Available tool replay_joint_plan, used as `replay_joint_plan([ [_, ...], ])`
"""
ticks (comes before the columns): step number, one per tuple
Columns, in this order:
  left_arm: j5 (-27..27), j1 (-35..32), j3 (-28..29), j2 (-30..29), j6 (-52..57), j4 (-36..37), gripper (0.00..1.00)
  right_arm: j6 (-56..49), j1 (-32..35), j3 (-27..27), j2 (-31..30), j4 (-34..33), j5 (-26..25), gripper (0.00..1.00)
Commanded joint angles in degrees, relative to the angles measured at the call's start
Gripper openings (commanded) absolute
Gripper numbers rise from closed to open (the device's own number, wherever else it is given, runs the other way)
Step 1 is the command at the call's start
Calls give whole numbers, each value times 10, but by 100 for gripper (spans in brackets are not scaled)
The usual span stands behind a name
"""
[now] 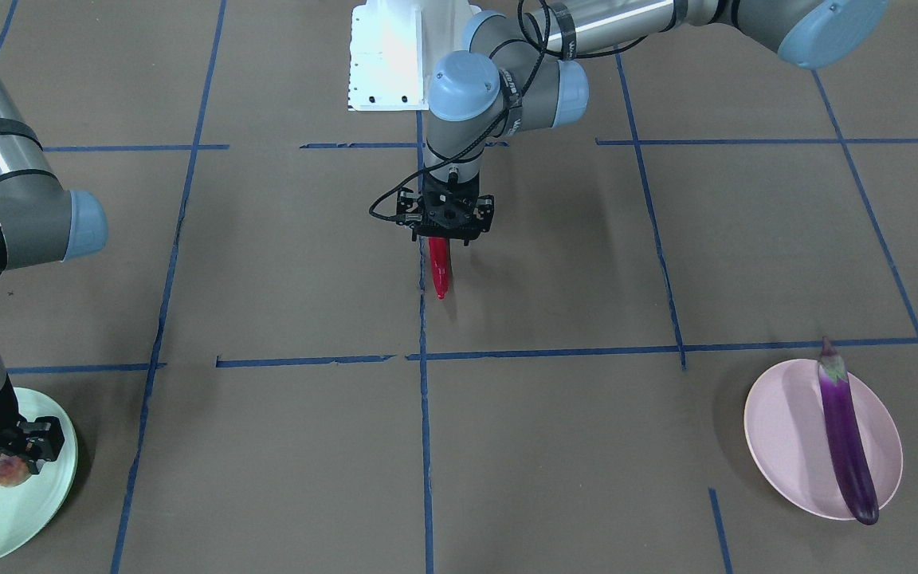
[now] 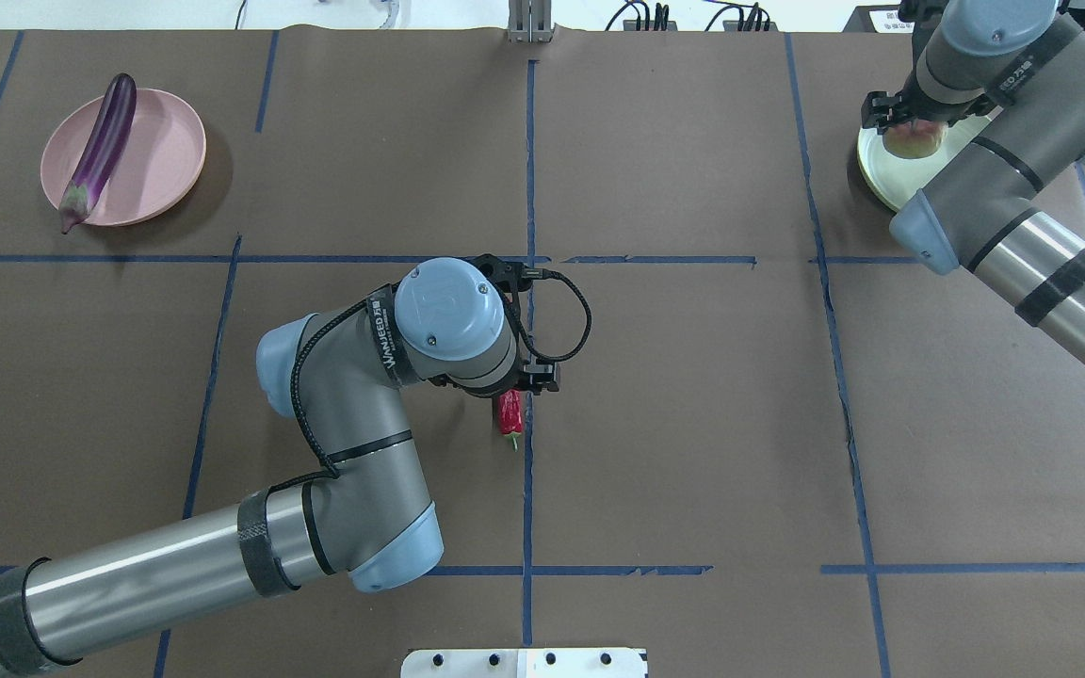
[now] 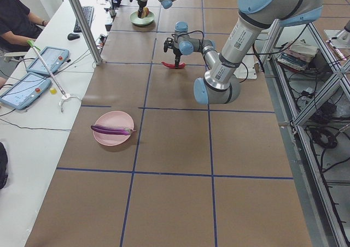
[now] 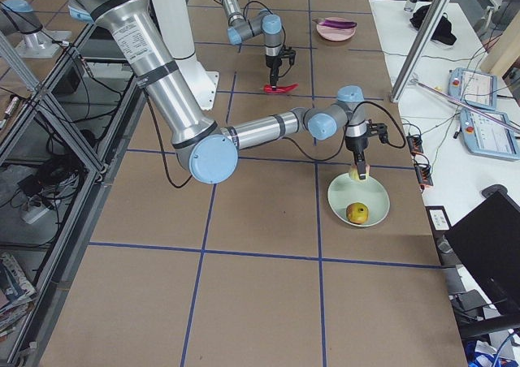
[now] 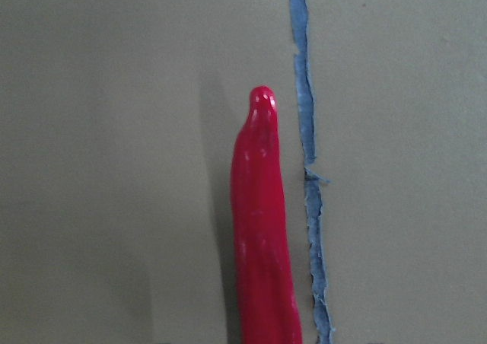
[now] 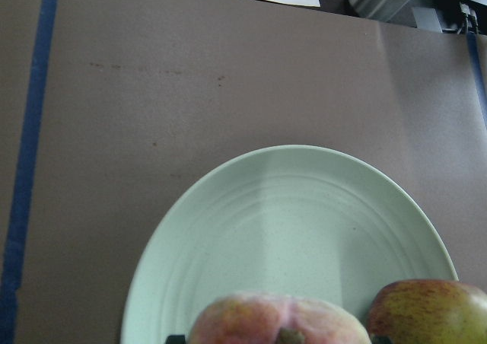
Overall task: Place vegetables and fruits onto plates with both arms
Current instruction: 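Carry the peach to the green plate while the left gripper grasps the chili, then carry the red chili to the pink plate while the right gripper releases the peach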
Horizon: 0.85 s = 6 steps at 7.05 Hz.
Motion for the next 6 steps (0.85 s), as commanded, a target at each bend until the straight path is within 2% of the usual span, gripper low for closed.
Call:
replay_joint_plan([
  [1, 0, 3, 0, -5, 1, 15, 64, -49, 3, -17, -3, 0, -3, 42],
  [2, 0, 3, 0, -6, 2, 17, 34, -63, 3, -19, -4, 3, -5, 99],
  [3, 1, 3, -1, -6, 2, 27, 22, -64, 3, -19, -7, 13, -6, 100],
  [5, 2, 3, -2, -9, 2, 37, 7, -66, 4, -17, -5, 15, -6, 100],
  [6, 2, 2, -11, -16, 2, 58, 3, -66, 4, -14, -2, 15, -6, 100],
])
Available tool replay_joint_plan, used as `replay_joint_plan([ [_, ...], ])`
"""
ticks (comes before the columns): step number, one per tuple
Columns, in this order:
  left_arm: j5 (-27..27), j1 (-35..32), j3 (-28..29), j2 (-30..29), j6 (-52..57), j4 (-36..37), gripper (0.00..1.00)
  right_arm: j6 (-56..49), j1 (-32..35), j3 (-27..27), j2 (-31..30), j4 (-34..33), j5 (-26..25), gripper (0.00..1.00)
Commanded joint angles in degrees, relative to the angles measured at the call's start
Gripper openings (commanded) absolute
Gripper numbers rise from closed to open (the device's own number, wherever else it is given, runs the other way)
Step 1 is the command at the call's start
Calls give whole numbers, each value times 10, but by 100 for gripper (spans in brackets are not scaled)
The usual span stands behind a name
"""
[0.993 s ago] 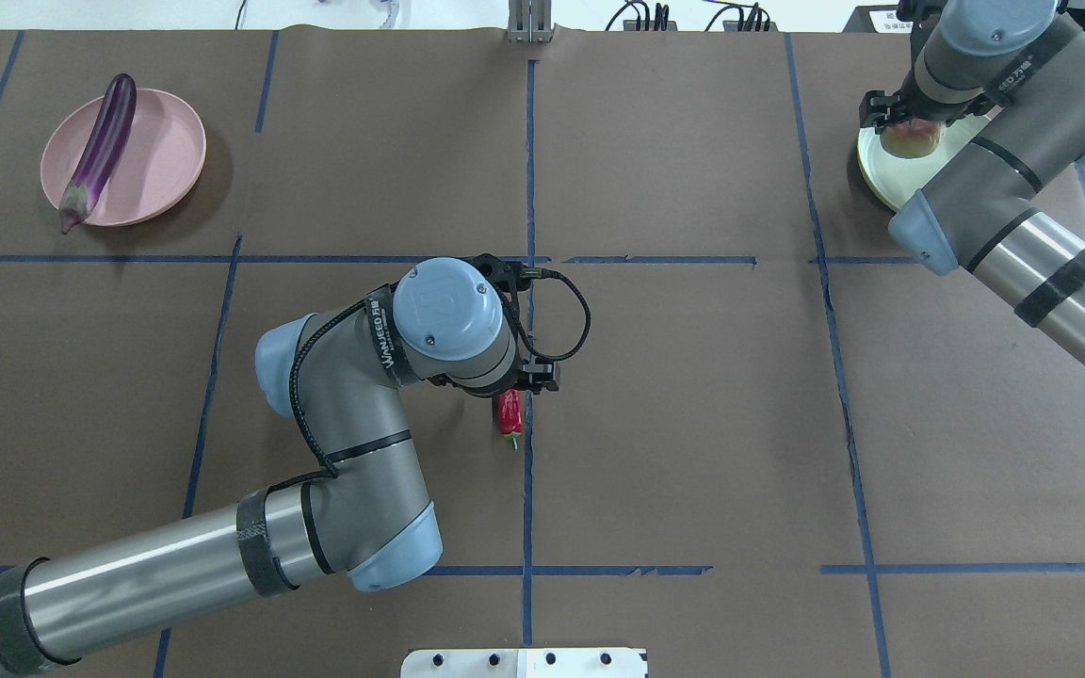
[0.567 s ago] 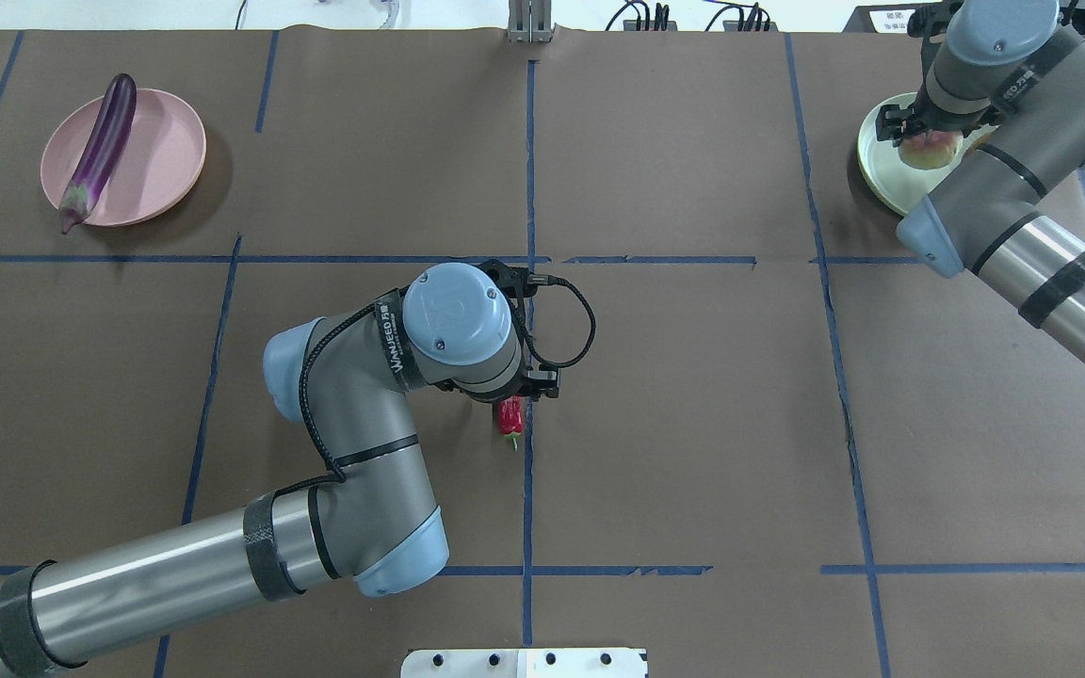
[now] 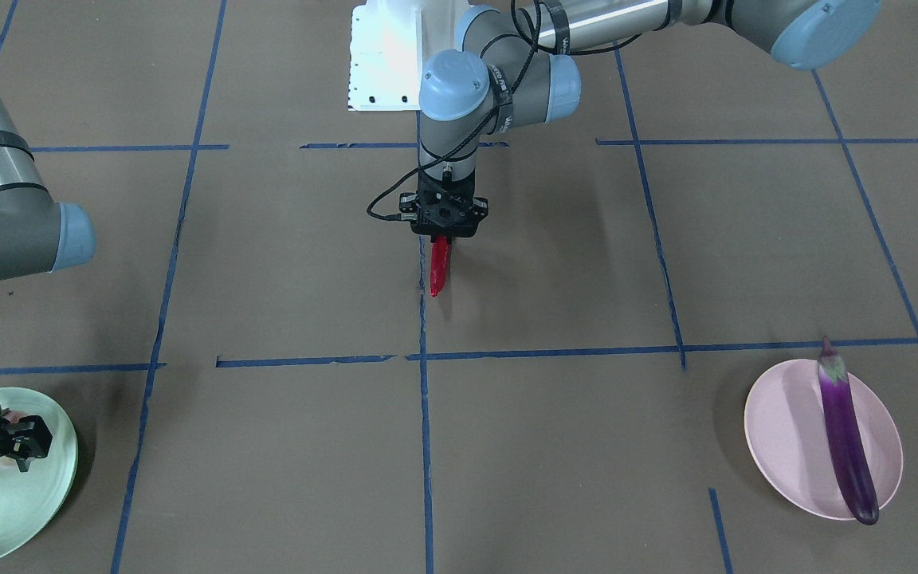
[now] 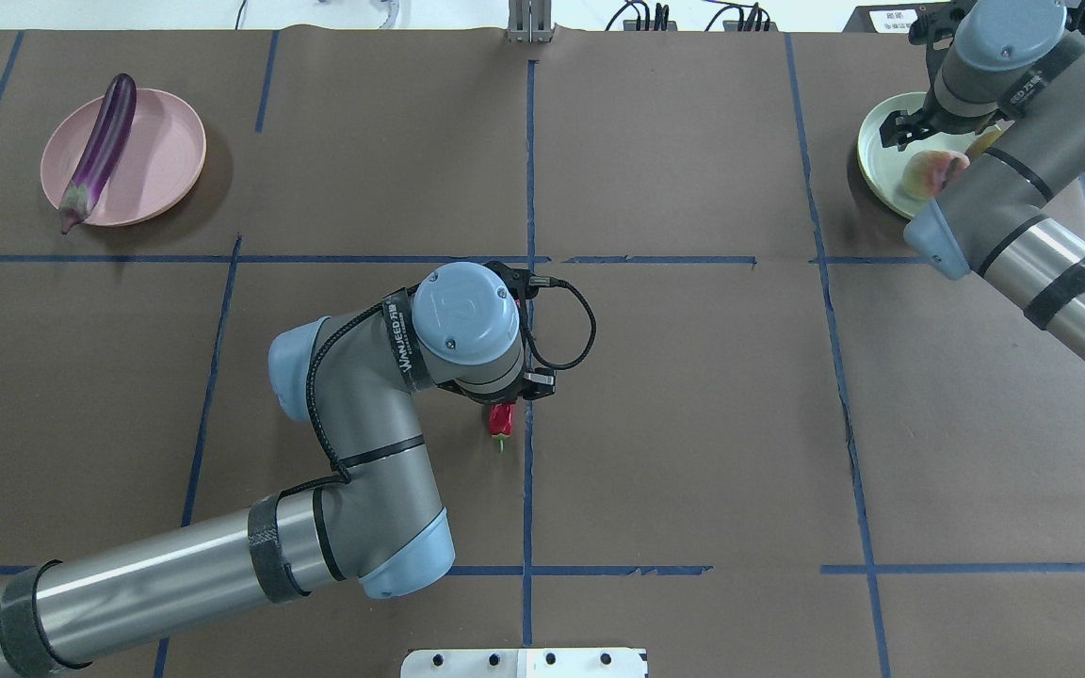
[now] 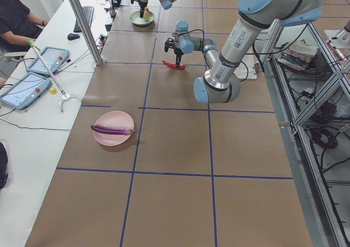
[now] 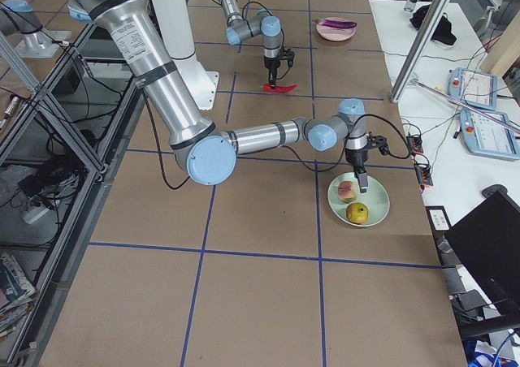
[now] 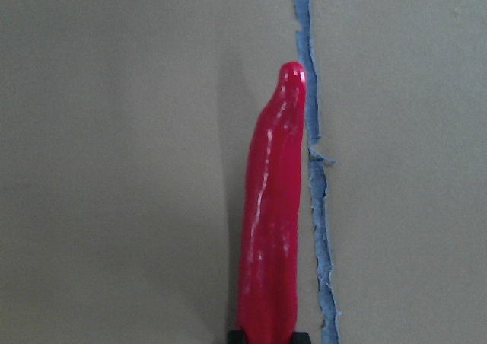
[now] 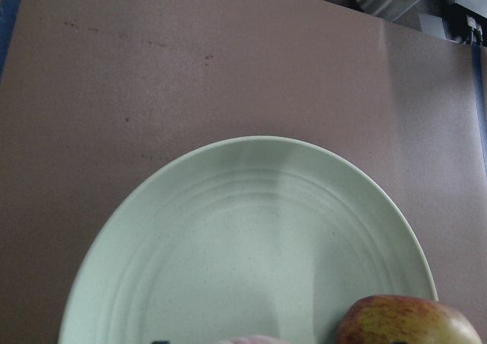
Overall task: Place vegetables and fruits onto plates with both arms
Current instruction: 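Carry the red chili to the pink plate while the right gripper releases the peach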
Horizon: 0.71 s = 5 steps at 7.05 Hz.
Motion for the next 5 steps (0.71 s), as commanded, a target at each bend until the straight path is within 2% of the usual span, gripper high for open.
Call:
replay_joint_plan([
  [1, 0, -12, -30, -6, 0, 33, 3, 0, 1, 8, 5, 1, 1, 100],
  [3, -1, -86, -76, 47, 1, 33, 3, 0, 4, 23, 4, 0, 3, 100],
  [4, -2, -130, -69, 72, 16, 27, 3, -1, 6, 37, -7, 0, 5, 100],
  [5, -4, -190, -51, 76, 98, 27, 3, 3, 7, 94, -36, -5, 18, 100],
])
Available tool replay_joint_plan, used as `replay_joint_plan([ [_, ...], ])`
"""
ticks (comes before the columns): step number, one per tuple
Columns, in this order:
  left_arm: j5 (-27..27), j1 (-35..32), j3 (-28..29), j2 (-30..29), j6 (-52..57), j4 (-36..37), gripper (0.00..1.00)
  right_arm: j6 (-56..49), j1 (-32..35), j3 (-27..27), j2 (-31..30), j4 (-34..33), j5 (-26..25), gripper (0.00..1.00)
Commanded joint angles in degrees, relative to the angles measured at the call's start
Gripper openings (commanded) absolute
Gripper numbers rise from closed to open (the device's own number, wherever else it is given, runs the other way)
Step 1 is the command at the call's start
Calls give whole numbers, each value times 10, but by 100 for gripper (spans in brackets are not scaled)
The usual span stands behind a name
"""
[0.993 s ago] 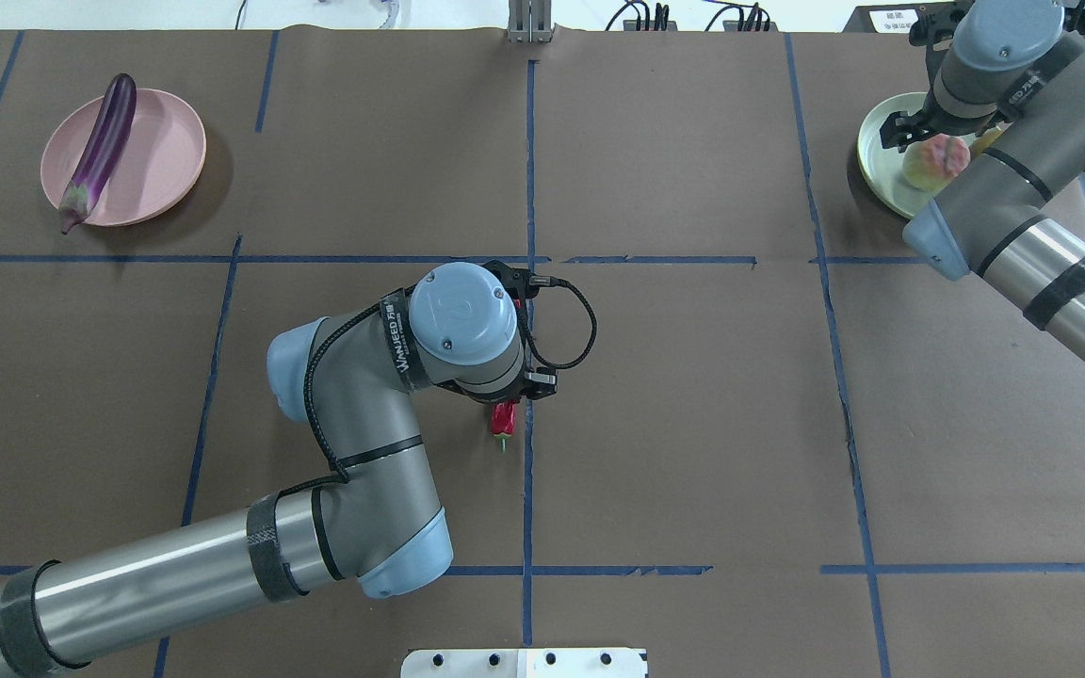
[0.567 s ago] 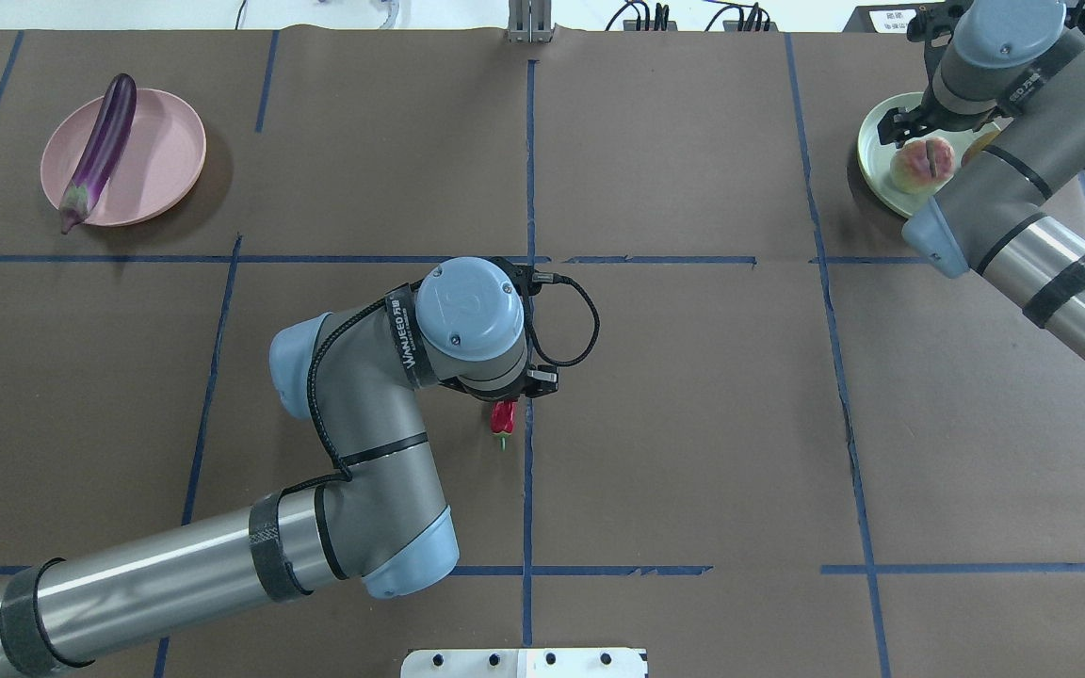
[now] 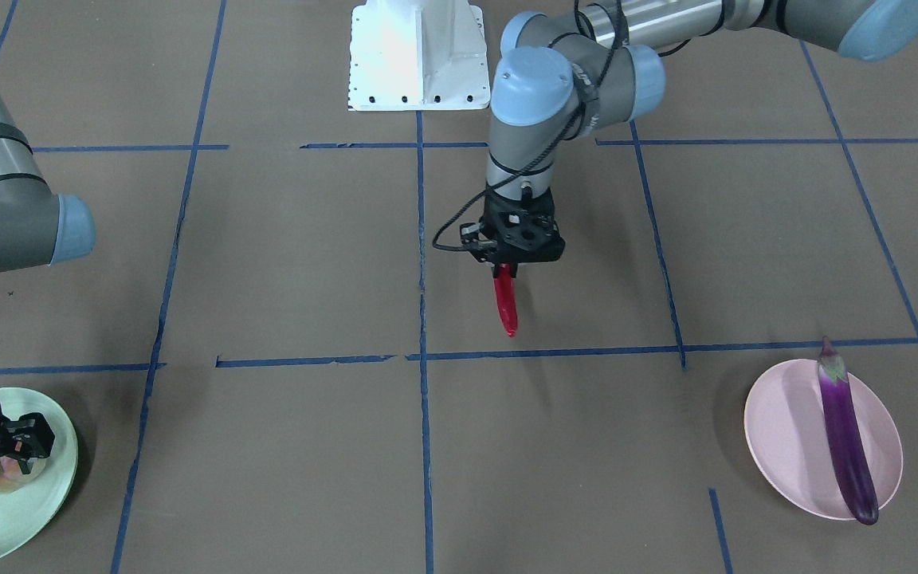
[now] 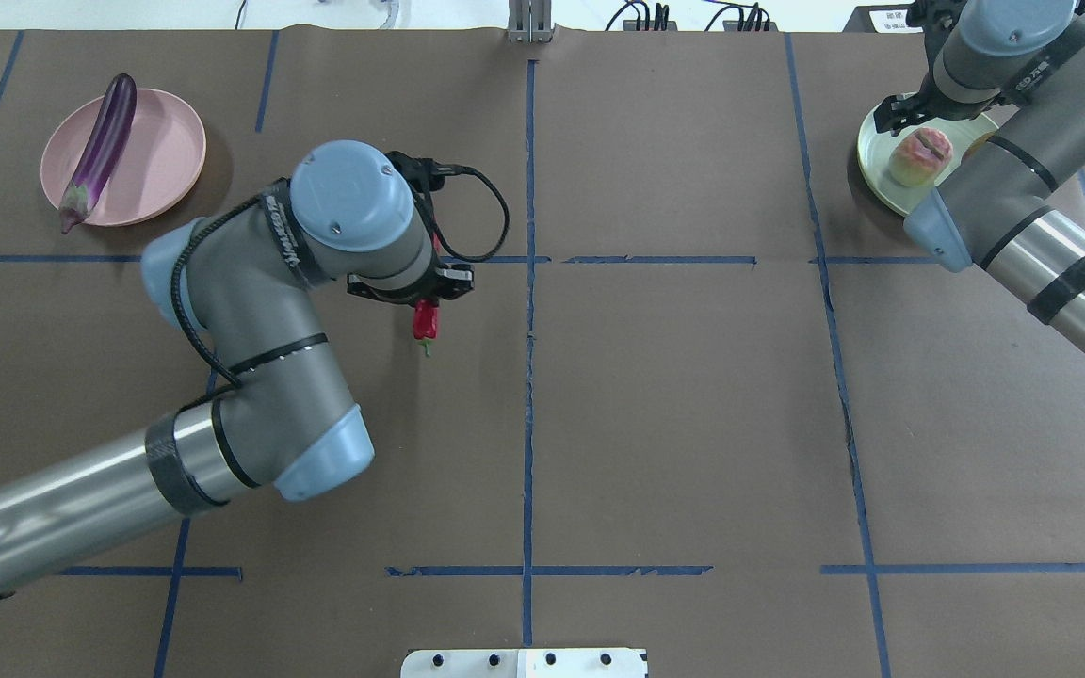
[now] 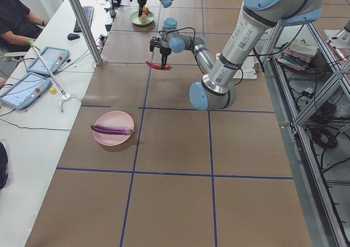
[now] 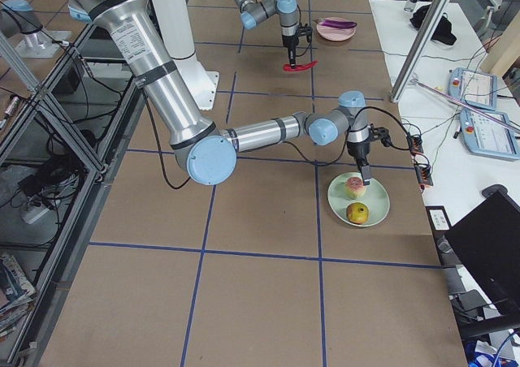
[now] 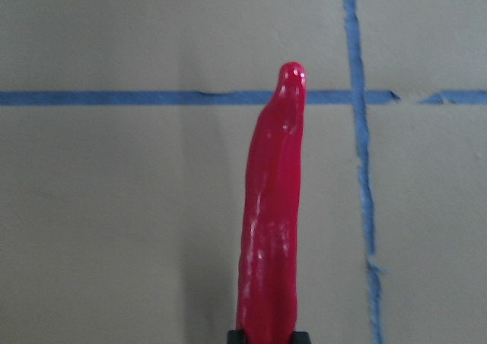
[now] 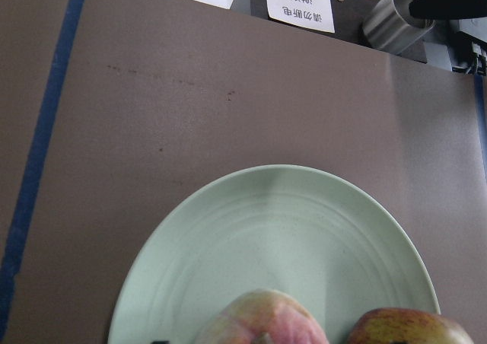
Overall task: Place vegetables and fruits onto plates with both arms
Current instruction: 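Carry the red chili to the pink plate while the right gripper releases the peach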
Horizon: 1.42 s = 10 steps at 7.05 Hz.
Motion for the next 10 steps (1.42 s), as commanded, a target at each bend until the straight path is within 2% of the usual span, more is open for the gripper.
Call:
replay_joint_plan([
  [1, -5, -127, 65, 16, 96, -3, 3, 17, 2, 122, -62, -9, 47, 100],
  [2, -5, -174, 126, 16, 140, -11, 3, 32, 2, 193, -111, -9, 75, 100],
  [3, -5, -214, 202, 16, 212, -47, 4, 34, 1, 245, -148, -9, 77, 100],
  [4, -5, -244, 277, 17, 257, -125, 5, 35, 0, 270, -166, -9, 83, 100],
  [5, -5, -245, 299, 23, 271, -153, 8, 36, -1, 272, -166, -9, 87, 100],
  [6, -5, -245, 299, 35, 281, -156, 40, 35, -2, 271, -166, -9, 87, 100],
  [7, -6, -246, 297, 37, 304, -156, 86, 35, -4, 272, -166, -9, 89, 100],
  [8, -29, -246, 291, 38, 305, -157, 99, 36, -4, 279, -169, -9, 103, 100],
  [9, -84, -247, 248, 60, 304, -156, 100, 36, -4, 296, -178, -9, 134, 100],
  [10, -127, -252, 173, 115, 306, -156, 100, 36, -4, 320, -206, -9, 167, 100],
])
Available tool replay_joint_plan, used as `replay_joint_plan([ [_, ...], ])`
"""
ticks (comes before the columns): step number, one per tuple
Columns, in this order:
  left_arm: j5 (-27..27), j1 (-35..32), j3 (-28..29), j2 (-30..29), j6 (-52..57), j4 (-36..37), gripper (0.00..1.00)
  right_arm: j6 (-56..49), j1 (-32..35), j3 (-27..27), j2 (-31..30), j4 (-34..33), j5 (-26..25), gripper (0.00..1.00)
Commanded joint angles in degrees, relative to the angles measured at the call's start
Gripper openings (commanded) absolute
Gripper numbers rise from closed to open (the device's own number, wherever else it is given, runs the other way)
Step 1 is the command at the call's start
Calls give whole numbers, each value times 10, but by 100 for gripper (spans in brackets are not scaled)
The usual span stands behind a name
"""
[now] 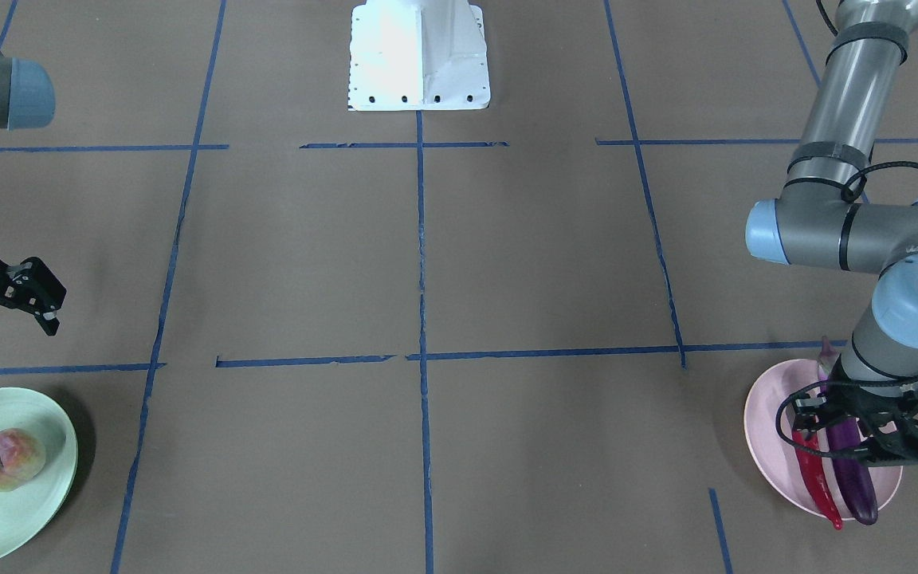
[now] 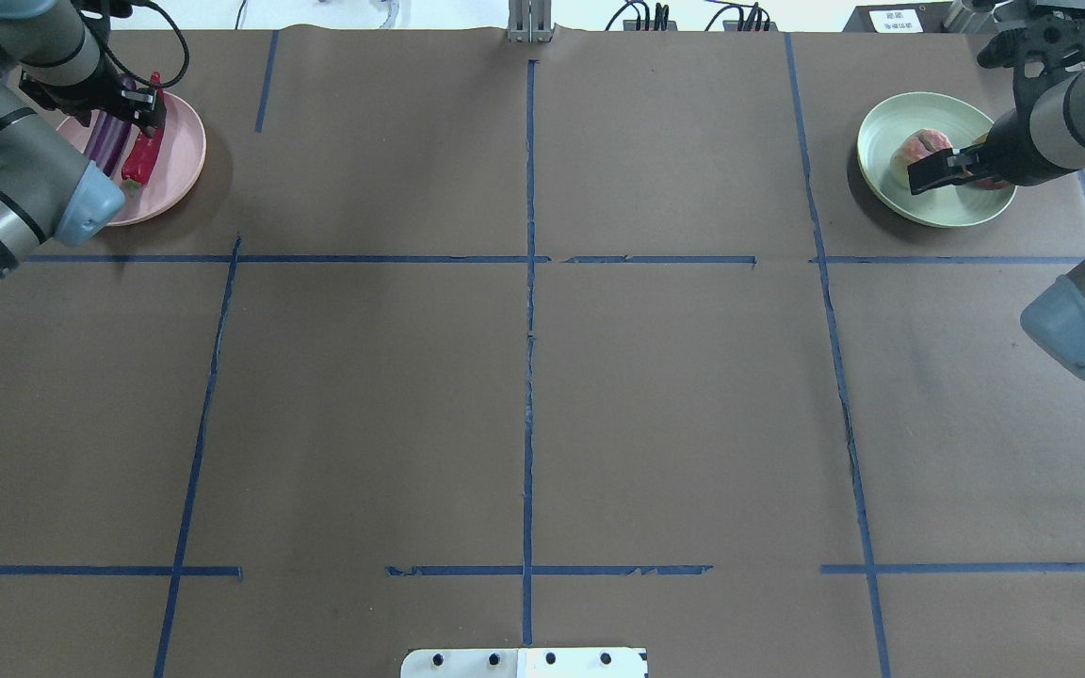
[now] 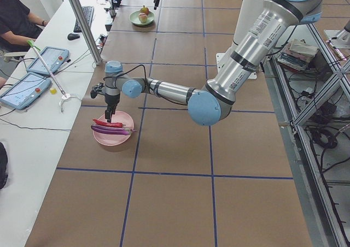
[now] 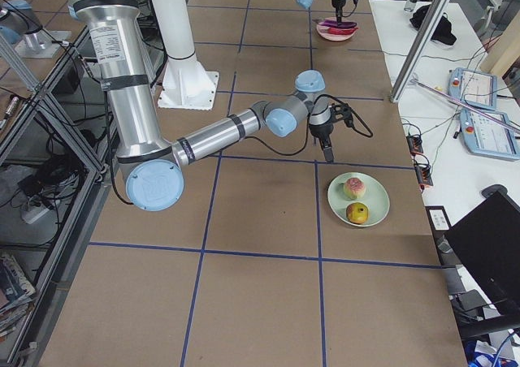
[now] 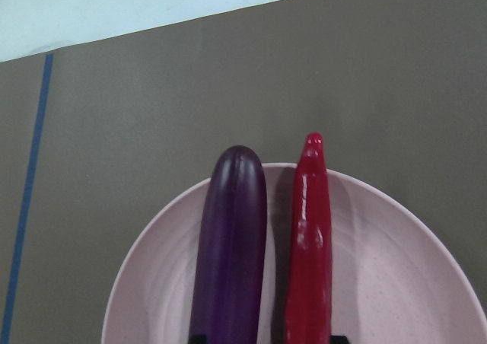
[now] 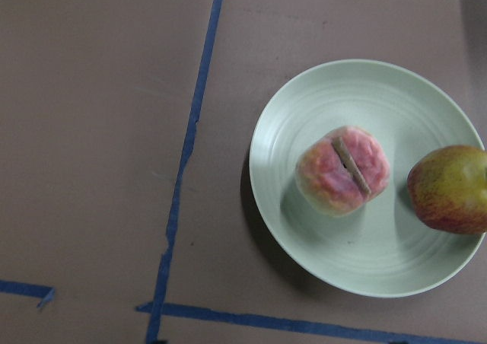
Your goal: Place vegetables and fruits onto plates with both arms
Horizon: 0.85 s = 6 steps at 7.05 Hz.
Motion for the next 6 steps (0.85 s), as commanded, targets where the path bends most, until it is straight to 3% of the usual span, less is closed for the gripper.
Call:
replay_joint_plan([
  [1, -86, -20, -131, 88, 3, 2, 100, -1, 3, 37, -50, 0, 78, 100],
  [2, -133, -41, -170, 123, 21, 3, 100, -7, 9, 37, -69, 1, 90, 100],
  [4, -207, -131, -193, 178, 175, 5, 100, -47, 72, 32, -79, -23, 133, 100],
  [6, -256, -219, -193, 228, 300, 8, 100, -212, 158, 51, -83, -150, 144, 100],
])
